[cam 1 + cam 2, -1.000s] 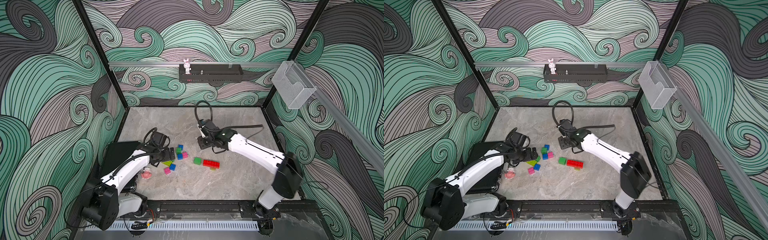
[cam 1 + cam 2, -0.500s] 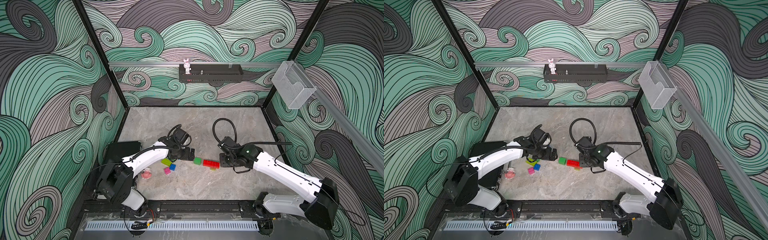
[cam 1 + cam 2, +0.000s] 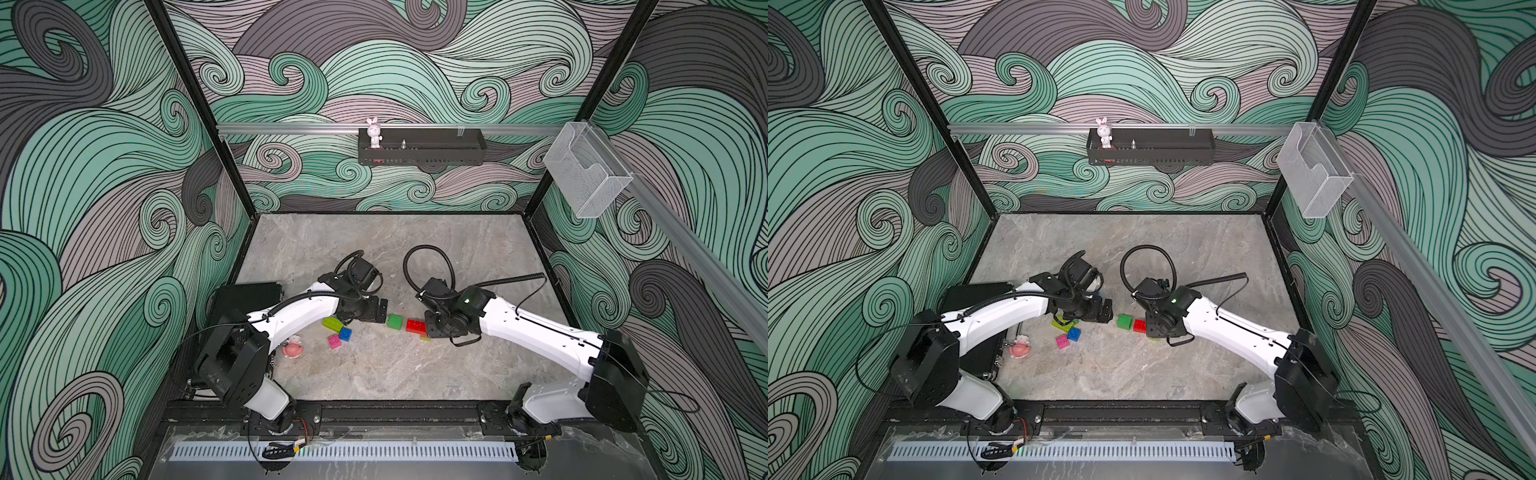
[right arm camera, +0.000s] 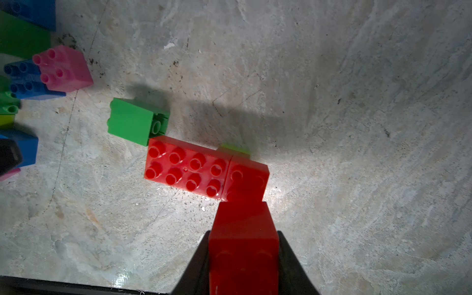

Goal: Assemble the number 4 with lego
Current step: Assemble the lego brick with the lego brick.

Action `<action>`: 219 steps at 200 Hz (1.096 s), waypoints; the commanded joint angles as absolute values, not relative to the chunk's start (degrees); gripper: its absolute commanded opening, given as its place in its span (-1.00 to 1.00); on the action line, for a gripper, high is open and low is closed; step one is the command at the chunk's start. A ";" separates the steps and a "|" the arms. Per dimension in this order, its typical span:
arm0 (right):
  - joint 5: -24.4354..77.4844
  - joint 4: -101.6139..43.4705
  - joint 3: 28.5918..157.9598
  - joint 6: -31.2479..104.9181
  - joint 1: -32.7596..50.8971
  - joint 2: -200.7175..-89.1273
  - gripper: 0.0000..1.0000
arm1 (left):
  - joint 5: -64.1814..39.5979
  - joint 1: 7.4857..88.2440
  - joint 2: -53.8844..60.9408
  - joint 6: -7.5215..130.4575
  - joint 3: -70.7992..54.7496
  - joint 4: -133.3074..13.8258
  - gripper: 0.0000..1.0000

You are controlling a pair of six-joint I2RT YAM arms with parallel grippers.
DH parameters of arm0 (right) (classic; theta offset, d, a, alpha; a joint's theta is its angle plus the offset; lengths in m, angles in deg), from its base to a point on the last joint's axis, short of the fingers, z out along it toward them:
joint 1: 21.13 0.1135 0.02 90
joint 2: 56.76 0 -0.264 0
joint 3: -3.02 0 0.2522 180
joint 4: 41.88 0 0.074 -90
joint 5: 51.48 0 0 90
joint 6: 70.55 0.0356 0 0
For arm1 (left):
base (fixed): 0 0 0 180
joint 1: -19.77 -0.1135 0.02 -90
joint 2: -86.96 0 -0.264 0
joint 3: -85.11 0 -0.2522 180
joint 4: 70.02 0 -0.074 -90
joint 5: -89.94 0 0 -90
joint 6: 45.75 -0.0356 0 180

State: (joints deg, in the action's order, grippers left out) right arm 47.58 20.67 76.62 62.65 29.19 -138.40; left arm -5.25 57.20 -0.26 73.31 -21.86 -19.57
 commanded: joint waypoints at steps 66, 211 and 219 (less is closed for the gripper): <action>51.61 17.55 78.40 65.15 30.28 -141.85 -1.00 | -1.24 57.13 -0.48 73.57 -19.34 -15.59 0.97; 52.42 16.47 77.01 66.38 30.28 -143.67 -1.00 | -1.06 57.12 -0.96 73.65 -19.96 -15.39 0.97; 52.64 16.64 76.87 66.32 30.28 -143.74 -1.00 | -1.03 57.12 -0.93 73.60 -20.09 -15.39 0.97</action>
State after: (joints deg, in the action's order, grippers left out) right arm 51.01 15.98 77.10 65.40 30.04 -142.80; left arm -1.98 57.17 -0.31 73.31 -21.03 -17.19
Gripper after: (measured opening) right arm 0.340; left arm 0.985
